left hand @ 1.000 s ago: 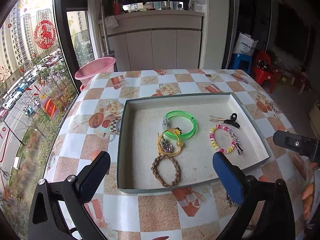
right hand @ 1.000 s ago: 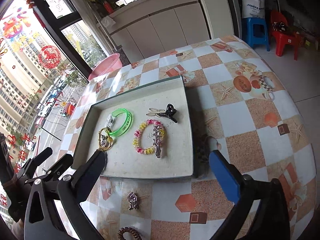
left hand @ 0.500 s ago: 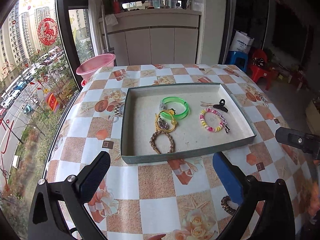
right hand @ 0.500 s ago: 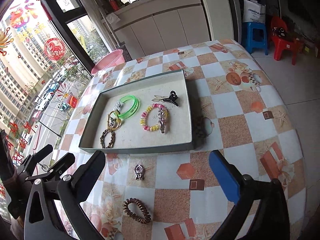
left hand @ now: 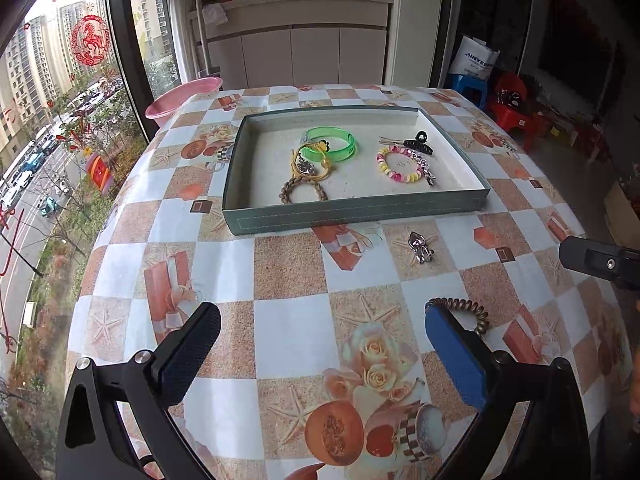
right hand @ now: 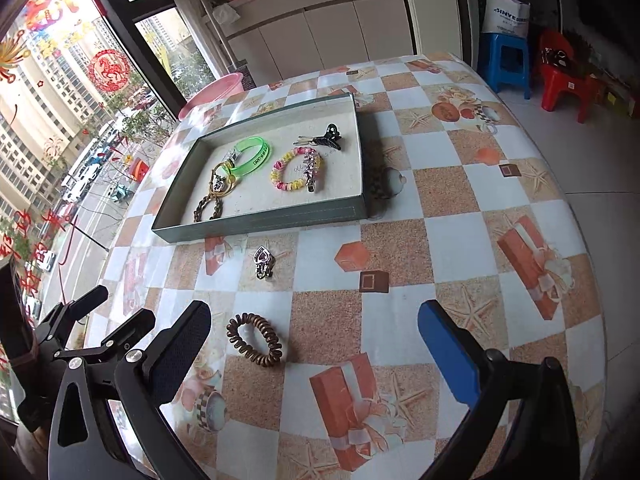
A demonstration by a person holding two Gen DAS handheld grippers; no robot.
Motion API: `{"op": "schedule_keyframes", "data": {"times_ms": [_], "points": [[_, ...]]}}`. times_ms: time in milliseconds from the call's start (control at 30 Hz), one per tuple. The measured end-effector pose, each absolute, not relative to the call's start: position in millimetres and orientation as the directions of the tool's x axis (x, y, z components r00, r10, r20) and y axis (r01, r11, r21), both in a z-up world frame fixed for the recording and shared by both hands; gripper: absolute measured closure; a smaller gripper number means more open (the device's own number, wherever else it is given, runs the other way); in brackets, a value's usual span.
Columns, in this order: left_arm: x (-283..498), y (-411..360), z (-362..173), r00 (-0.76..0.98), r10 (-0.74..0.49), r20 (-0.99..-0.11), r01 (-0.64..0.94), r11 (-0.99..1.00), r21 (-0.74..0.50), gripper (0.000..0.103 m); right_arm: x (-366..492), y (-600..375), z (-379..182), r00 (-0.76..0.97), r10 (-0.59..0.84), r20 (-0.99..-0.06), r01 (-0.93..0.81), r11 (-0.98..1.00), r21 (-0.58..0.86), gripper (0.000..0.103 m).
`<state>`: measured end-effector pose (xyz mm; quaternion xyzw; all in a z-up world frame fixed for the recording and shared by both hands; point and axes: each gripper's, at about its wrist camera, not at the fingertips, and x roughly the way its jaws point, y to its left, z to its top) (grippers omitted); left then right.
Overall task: Organize jewelry
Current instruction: 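Withdraw both tools from the tray toward the coil hair tie and heart charm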
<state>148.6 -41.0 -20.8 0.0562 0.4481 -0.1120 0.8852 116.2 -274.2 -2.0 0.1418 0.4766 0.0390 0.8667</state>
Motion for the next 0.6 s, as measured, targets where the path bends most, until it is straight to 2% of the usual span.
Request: {"op": "schedule_keyframes", "data": {"times_ms": [167, 367, 600], "points": [[138, -56, -38, 0.509, -0.192, -0.839, 0.278, 0.959, -0.051, 0.0, 99, -279, -15, 0.517, 0.187, -0.836, 0.079, 0.961, 0.264, 0.0], [142, -72, -53, 0.422, -0.273, -0.865, 0.265, 0.949, -0.17, 0.0, 88, -293, -26, 0.503, 0.18, -0.845, 0.109, 0.957, 0.269, 0.0], [150, -91, -66, 0.404, -0.246, -0.881, 0.241, 0.958, -0.157, 0.0, 86, -305, -30, 0.504, 0.175, -0.846, 0.131, 0.952, 0.276, 0.0]]}}
